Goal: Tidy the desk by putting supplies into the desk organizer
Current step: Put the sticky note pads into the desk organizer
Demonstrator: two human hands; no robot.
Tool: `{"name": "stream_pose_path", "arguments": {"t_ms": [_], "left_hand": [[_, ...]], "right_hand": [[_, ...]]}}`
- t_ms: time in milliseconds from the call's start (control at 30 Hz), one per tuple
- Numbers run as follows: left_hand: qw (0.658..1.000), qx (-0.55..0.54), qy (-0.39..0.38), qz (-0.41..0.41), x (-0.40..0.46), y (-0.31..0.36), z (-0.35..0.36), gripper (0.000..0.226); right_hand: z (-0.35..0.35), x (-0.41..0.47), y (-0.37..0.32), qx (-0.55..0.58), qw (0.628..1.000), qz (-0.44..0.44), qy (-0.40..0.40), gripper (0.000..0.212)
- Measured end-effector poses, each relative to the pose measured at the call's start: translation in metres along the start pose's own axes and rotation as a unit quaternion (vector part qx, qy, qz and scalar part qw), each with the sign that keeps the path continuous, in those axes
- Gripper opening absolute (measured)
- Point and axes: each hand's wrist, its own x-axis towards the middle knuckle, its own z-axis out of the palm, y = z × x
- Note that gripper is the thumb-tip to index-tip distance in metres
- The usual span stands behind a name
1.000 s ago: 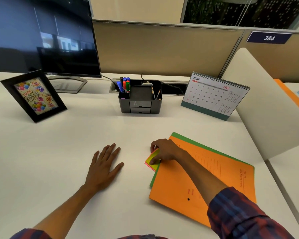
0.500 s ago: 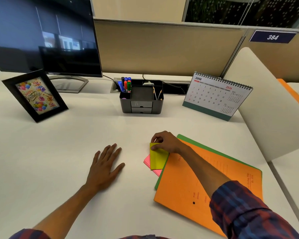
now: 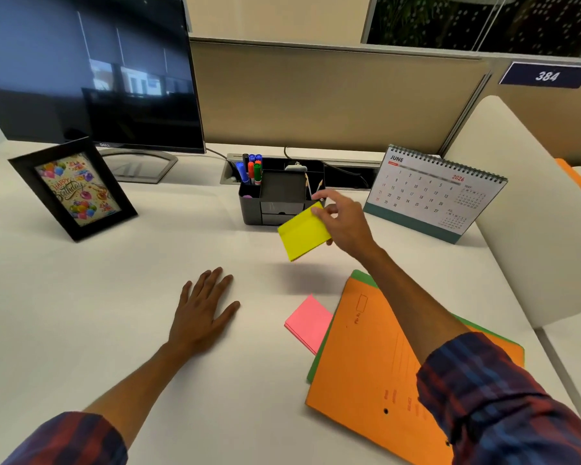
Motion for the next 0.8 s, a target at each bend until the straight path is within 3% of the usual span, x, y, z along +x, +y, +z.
{"name": "stream_pose_path", "arguments": {"t_ms": [133, 267, 433, 533, 700, 800], "left_hand": [[1.0, -0.003, 0.002, -0.001, 0.0, 0.0, 0.0, 0.064], [1.0, 0.002, -0.002, -0.003, 0.0, 0.0, 0.0, 0.063], [1.0, -0.005, 0.006, -0.004, 0.0, 0.001, 0.0, 0.062], [1.0, -0.007, 0.009, -0.003, 0.0, 0.001, 0.0, 0.061], [1.0, -0.008, 0.009, -0.004, 0.001, 0.002, 0.0, 0.061], [1.0, -0.005, 0.006, -0.006, 0.001, 0.001, 0.0, 0.061]], "right_hand": [[-0.004, 0.026, -0.01, 0.02, 0.998, -0.009, 0.063, 0.007], [-0.004, 0.058, -0.013, 0.035, 0.996, 0.009, 0.087, 0.019], [-0.003, 0.093, -0.027, -0.076, 0.993, -0.047, 0.076, 0.042], [0.003, 0.111, -0.039, -0.192, 0.972, -0.095, 0.101, 0.05], [0.026, 0.138, -0.048, -0.309, 0.936, -0.138, 0.099, 0.026], [0.035, 0.148, -0.051, -0.323, 0.927, -0.162, 0.097, 0.025]]}}
